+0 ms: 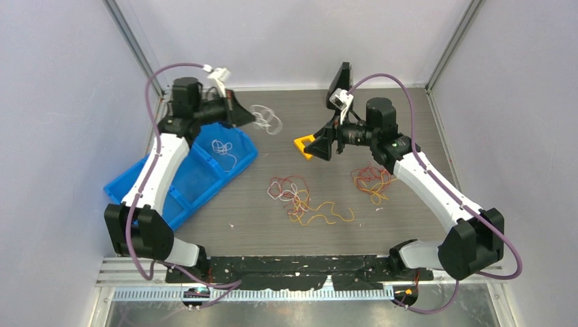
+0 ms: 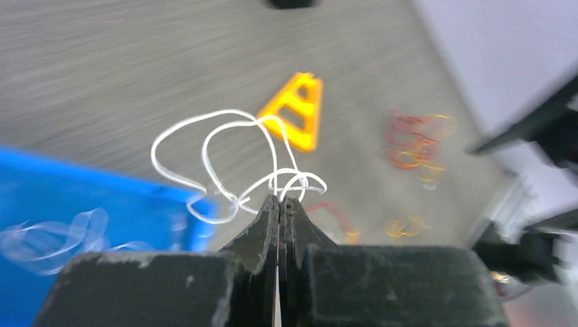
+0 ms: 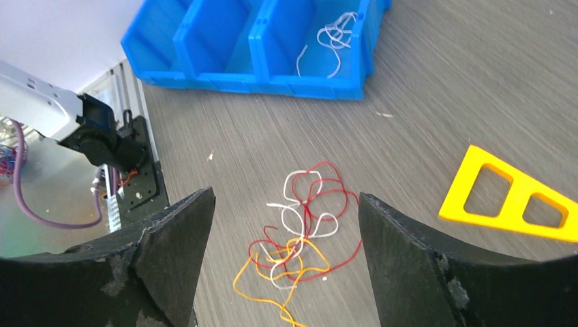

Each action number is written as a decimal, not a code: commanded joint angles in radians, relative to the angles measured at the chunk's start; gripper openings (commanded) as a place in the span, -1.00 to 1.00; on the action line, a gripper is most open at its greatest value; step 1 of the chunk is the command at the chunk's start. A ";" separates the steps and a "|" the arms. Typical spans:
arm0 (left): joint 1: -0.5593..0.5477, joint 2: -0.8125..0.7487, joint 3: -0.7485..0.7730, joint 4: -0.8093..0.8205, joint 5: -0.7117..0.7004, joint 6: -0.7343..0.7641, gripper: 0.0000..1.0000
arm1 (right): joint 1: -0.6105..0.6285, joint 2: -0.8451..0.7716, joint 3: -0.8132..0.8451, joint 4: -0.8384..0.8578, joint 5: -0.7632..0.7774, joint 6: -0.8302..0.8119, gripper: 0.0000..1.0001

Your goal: Untangle the cables

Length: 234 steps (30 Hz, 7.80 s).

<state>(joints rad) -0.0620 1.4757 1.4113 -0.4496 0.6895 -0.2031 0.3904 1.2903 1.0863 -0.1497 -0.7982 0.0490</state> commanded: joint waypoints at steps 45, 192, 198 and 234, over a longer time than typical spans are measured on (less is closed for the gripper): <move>-0.444 0.089 -0.191 -0.137 0.108 0.432 -1.00 | 0.148 0.478 0.005 -0.410 0.188 -0.258 0.44; 0.169 0.176 0.086 -0.178 -0.105 0.524 -0.02 | 0.015 0.149 0.023 -0.638 0.374 -0.611 0.91; 0.164 0.030 0.087 -0.061 0.062 0.355 0.49 | 0.016 0.208 0.024 -0.657 0.409 -0.623 0.81; -0.202 -0.331 -0.419 0.027 0.140 0.583 0.98 | 0.022 0.307 0.347 -0.843 0.228 -0.693 0.19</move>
<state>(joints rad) -0.1383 1.1156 0.9886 -0.3897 0.9192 0.2432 0.4980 1.5715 1.4673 -0.8745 -0.6548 -0.5930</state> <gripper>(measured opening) 0.986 0.548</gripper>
